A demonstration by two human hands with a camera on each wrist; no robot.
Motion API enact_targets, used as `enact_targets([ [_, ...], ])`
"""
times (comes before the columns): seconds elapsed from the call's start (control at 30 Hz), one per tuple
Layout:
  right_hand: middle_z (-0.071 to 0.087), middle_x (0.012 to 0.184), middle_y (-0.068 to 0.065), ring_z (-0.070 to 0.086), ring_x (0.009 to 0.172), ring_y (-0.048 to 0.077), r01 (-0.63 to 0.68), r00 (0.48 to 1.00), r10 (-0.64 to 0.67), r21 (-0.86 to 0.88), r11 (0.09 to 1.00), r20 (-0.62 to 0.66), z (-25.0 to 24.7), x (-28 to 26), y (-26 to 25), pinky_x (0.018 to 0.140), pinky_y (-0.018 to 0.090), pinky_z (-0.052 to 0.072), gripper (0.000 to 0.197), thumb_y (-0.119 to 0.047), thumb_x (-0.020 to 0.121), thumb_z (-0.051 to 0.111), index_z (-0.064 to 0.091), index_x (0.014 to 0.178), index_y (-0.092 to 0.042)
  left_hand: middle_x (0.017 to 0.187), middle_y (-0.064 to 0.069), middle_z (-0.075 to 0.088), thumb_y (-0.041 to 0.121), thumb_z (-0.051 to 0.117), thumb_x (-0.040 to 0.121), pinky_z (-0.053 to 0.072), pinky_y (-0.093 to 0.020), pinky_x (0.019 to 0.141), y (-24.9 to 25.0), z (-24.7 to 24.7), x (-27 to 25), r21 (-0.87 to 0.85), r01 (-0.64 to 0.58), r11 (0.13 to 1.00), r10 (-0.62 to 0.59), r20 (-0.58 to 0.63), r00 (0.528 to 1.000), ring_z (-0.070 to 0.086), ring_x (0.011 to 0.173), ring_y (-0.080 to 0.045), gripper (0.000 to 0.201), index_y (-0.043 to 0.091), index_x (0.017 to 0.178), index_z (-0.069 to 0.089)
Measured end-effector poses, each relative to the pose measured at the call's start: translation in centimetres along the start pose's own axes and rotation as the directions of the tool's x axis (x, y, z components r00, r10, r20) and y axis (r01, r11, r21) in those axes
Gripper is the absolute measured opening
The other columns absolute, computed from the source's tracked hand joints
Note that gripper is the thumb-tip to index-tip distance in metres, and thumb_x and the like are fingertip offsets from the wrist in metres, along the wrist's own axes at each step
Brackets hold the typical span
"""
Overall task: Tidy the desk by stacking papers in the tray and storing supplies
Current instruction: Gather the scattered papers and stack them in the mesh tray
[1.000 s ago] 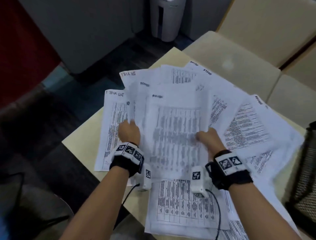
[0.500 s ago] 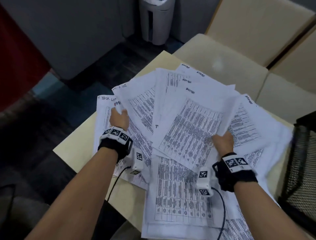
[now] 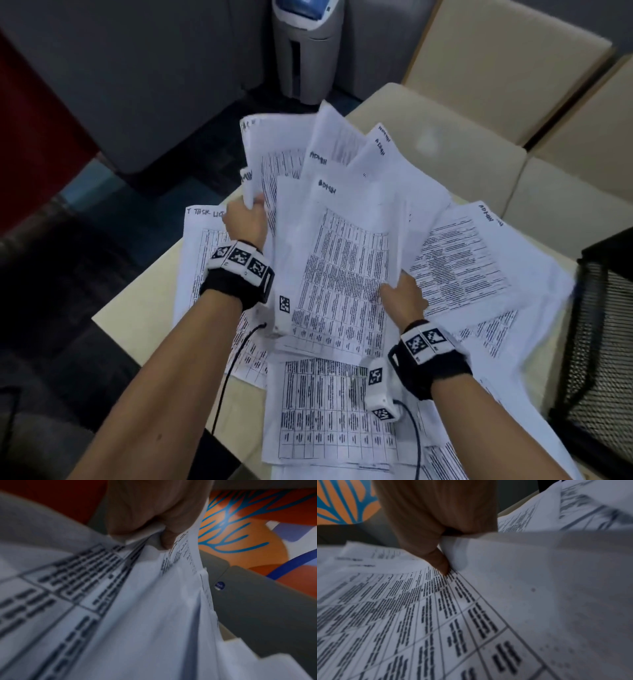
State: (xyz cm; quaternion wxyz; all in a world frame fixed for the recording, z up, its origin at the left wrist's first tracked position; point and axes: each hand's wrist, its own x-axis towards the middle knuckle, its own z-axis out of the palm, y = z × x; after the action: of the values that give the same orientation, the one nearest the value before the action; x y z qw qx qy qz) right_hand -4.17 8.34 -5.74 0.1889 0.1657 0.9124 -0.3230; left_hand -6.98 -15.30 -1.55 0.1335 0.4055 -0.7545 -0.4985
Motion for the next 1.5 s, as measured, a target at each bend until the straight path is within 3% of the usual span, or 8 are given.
enact_targets([
  [0.2, 0.062, 0.105, 0.015, 0.059, 0.099, 0.032, 0.083, 0.997, -0.082, -0.02, 0.996, 0.014, -0.8, -1.2, 1.4, 0.095, 0.042, 0.045, 0.029, -0.009, 0.09, 0.047, 0.053, 0.118, -0.005, 0.062, -0.001, 0.056, 0.026, 0.05, 0.095, 0.04, -0.022, 0.059, 8.8, -5.6, -0.1, -0.072, -0.474, 0.877, 0.462, -0.138, 0.876, 0.056, 0.06, 0.002, 0.032, 0.008, 0.073, 0.064],
  [0.33, 0.054, 0.09, 0.015, 0.052, 0.078, 0.023, 0.102, 0.993, -0.103, 0.013, 0.995, 0.057, -1.9, -1.3, 1.8, 0.058, 0.027, 0.045, 0.018, -0.003, 0.091, 0.046, 0.053, 0.107, 0.003, 0.053, 0.012, 0.027, 0.029, 0.052, 0.092, 0.019, -0.012, 0.044, 13.7, -9.7, -1.3, -0.191, -0.615, 0.765, 0.565, -0.259, 0.783, 0.031, 0.039, 0.0, 0.046, 0.027, 0.053, 0.029],
  [0.63, 0.065, 0.106, 0.023, 0.063, 0.085, 0.026, -0.006, 0.977, -0.06, 0.31, 0.951, 0.204, -5.4, -2.5, 5.2, 0.069, 0.032, 0.054, 0.024, -0.004, 0.088, 0.057, 0.056, 0.111, 0.001, 0.065, -0.002, 0.051, 0.021, 0.067, 0.085, 0.037, -0.013, 0.039, 5.3, -4.5, -5.1, -0.176, -0.233, 0.957, 0.271, 0.239, 0.933, 0.047, 0.059, -0.017, 0.024, 0.0, 0.096, 0.066],
  [0.77, 0.07, 0.11, -0.002, 0.064, 0.098, 0.013, -0.096, 0.984, 0.012, 0.468, 0.878, 0.179, -5.2, -2.2, 6.9, 0.085, 0.035, 0.05, 0.058, -0.065, 0.086, 0.041, 0.058, 0.115, -0.018, 0.069, -0.009, 0.05, 0.036, 0.068, 0.082, 0.042, -0.031, 0.063, -2.7, -0.7, -6.3, 0.123, 0.077, 0.989, -0.12, 0.387, 0.914, 0.051, 0.076, -0.023, 0.036, 0.004, 0.075, 0.054],
  [0.87, 0.026, 0.151, -0.006, 0.024, 0.141, 0.019, -0.158, 0.95, -0.005, 0.495, 0.854, 0.313, -4.7, -4.9, 5.5, 0.117, 0.045, 0.018, 0.08, -0.07, 0.085, 0.026, 0.021, 0.147, -0.02, 0.065, -0.009, 0.048, 0.044, 0.064, 0.083, 0.041, -0.029, 0.065, -5.5, 0.6, -7.9, 0.21, 0.161, 0.964, -0.234, 0.393, 0.889, 0.051, 0.071, -0.023, 0.049, 0.011, 0.059, 0.037],
  [1.03, 0.052, 0.125, 0.011, 0.055, 0.103, 0.02, -0.014, 0.954, -0.071, 0.282, 0.959, 0.291, -1.0, -6.8, 5.2, 0.09, 0.031, 0.052, 0.054, -0.017, 0.091, 0.053, 0.03, 0.139, -0.008, 0.057, -0.005, 0.044, 0.092, 0.045, 0.046, 0.037, -0.023, 0.05, -5.9, 1.1, -9.9, 0.174, 0.069, 0.982, -0.144, 0.467, 0.872, 0.044, 0.05, -0.012, 0.082, 0.011, 0.059, 0.042],
  [1.13, 0.053, 0.088, 0.006, 0.053, 0.07, 0.018, 0.033, 0.996, -0.046, 0.17, 0.985, 0.074, -1.4, -6.2, 6.1, 0.05, 0.017, 0.046, 0.025, -0.004, 0.088, 0.047, 0.052, 0.113, -0.002, 0.126, -0.021, 0.053, 0.074, 0.064, 0.056, 0.045, -0.044, 0.097, -6.6, 0.2, -9.6, 0.225, 0.078, 0.971, -0.165, 0.399, 0.902, 0.053, 0.116, -0.032, 0.101, -0.002, 0.121, 0.05],
  [1.5, 0.053, 0.083, 0.008, 0.056, 0.065, 0.025, 0.377, 0.924, -0.382, 0.187, 0.907, -0.009, -2.6, -11.4, 3.3, 0.056, 0.037, 0.053, 0.049, 0.002, 0.089, 0.046, 0.027, 0.131, -0.013, 0.156, -0.02, -0.001, 0.059, 0.067, 0.072, 0.025, -0.054, 0.113, -7.5, -1.1, -12.7, 0.339, 0.183, 0.923, -0.315, 0.39, 0.865, 0.014, 0.143, -0.04, 0.114, 0.003, 0.149, 0.004],
])
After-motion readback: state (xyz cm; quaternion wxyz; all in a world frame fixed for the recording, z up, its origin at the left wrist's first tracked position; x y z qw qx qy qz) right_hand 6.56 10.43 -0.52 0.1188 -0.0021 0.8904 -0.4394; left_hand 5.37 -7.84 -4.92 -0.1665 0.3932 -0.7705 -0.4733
